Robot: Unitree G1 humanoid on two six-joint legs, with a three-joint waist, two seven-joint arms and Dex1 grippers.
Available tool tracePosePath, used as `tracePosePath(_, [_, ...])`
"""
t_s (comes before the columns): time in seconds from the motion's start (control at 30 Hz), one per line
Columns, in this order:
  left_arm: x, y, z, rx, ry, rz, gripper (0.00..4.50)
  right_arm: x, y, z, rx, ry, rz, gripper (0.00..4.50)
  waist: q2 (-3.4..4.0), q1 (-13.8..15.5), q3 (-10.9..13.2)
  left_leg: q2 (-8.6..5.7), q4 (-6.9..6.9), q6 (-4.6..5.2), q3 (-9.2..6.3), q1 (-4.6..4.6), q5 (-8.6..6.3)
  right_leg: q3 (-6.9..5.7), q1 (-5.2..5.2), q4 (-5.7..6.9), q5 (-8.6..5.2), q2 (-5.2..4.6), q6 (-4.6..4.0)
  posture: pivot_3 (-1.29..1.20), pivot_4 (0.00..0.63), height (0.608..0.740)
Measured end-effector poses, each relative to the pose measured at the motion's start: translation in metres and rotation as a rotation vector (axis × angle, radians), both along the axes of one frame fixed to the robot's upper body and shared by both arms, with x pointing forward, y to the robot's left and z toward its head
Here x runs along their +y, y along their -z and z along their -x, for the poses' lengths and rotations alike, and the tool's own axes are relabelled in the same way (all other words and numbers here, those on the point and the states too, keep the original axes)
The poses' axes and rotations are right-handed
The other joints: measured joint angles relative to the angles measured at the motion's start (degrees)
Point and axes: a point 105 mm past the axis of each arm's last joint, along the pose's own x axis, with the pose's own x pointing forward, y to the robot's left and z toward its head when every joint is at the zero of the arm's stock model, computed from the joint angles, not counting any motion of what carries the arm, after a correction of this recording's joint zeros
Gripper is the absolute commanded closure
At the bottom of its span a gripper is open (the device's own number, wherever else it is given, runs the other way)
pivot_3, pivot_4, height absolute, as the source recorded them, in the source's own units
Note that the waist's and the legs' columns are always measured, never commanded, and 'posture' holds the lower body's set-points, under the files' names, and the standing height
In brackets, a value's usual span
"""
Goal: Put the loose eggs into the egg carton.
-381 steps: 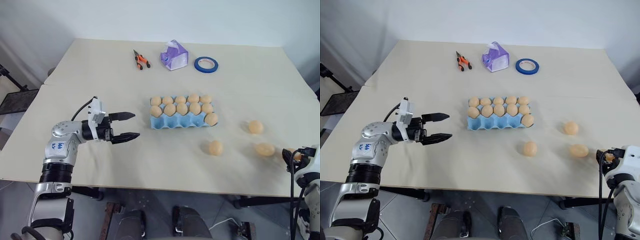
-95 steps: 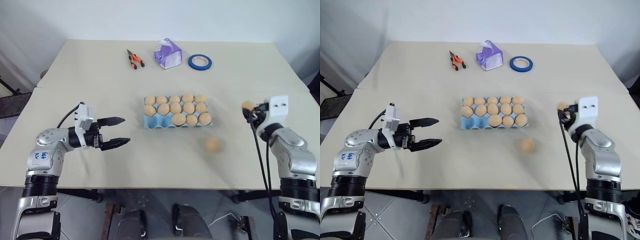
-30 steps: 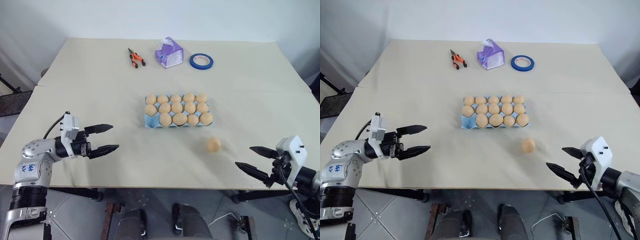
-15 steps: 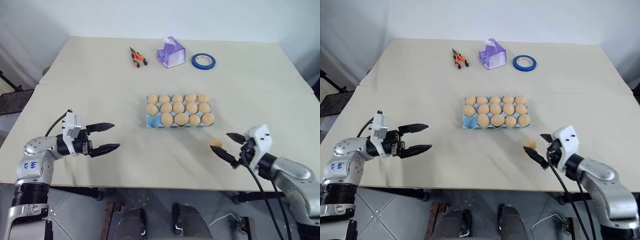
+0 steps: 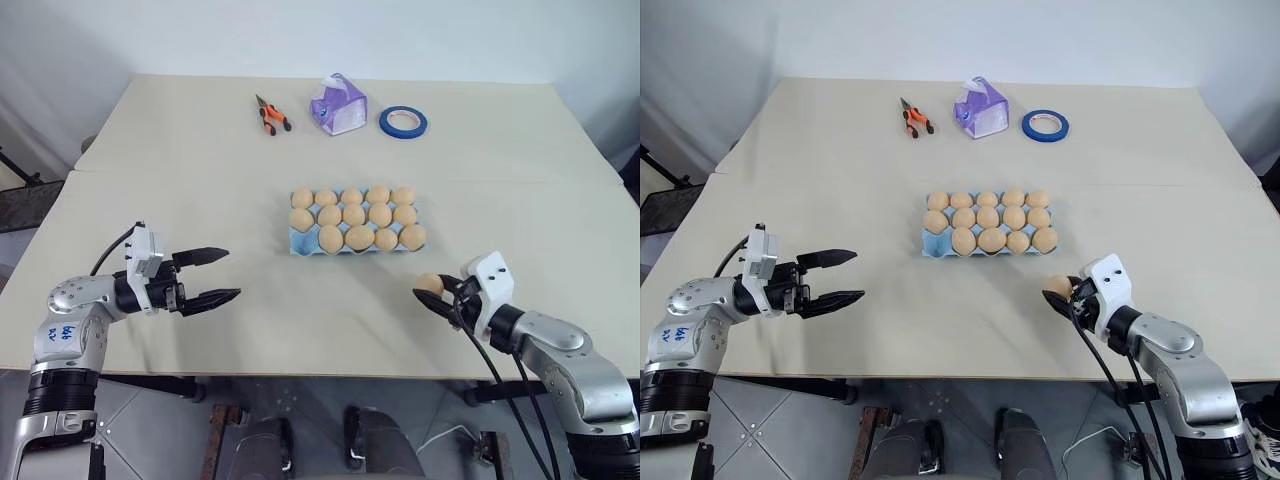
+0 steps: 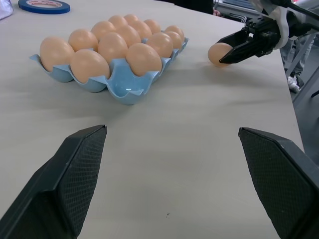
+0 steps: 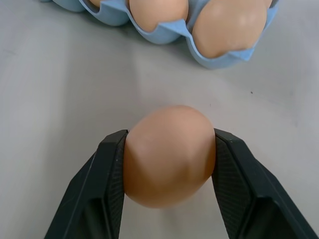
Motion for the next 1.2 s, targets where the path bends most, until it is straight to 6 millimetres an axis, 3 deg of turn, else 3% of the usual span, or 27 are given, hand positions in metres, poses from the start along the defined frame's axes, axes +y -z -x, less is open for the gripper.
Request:
tracePosePath(0.17, [0.0,0.0,0.0,0.001,-0.005,0.002,0.0,0.024,-0.045,-0.012,-0.096,-0.07,-0.05,2.6,0.0,-0.1,0.0,0.02,0.01,-0.03,-0.01,0.02,0.02,0.02,-0.03,0.07,0.0,0.0,-0.01,0.0,0.15,0.74])
tracePosePath(0.27, [0.001,-0.001,0.001,-0.002,-0.008,0.003,0.0,0.057,-0.08,-0.023,-0.174,-0.129,-0.114,2.6,0.0,-0.4,0.0,0.05,-0.02,-0.27,-0.01,0.03,0.0,0.02,-0.07,0.08,0.03,0.01,-0.09,0.0,0.15,0.74])
tracePosePath(0.33, [0.0,-0.002,0.001,-0.009,-0.011,0.003,0.0,0.086,-0.092,-0.027,-0.194,-0.187,-0.144,2.6,0.0,-0.3,0.0,0.05,-0.1,-0.34,-0.06,0.02,0.04,-0.04,-0.1,0.09,0.03,0.01,-0.13,0.0,0.15,0.74])
tracePosePath(0.57, [0.002,-0.001,0.006,-0.016,-0.036,0.002,0.0,0.15,-0.083,-0.049,-0.176,-0.256,-0.156,2.6,0.0,-0.3,0.0,0.0,-0.08,-0.13,-0.02,-0.1,0.14,-0.2,-0.13,0.03,0.04,-0.07,-0.11,0.0,0.15,0.74])
tracePosePath(0.83, [0.007,-0.001,0.013,-0.021,-0.067,0.002,0.0,0.174,-0.071,-0.061,-0.18,-0.274,-0.132,2.6,0.0,-0.4,0.0,0.03,-0.08,-0.14,-0.02,-0.1,0.13,-0.36,-0.12,0.07,0.04,-0.09,-0.11,0.0,0.15,0.74])
tracePosePath(1.07, [0.008,0.0,0.013,-0.015,-0.085,0.004,0.0,0.188,-0.064,-0.064,-0.184,-0.299,-0.117,0.19,0.0,-0.9,0.0,0.04,-0.08,-0.17,-0.03,-0.08,0.15,-0.37,-0.13,0.12,0.04,-0.1,-0.12,0.0,0.15,0.74])
tracePosePath(1.2, [0.009,0.0,0.013,-0.016,-0.091,0.004,0.0,0.193,-0.067,-0.063,-0.195,-0.314,-0.127,0.02,0.0,-1.4,0.0,0.04,-0.11,-0.17,-0.04,-0.08,0.15,-0.38,-0.13,0.11,0.04,-0.11,-0.12,0.0,0.15,0.74])
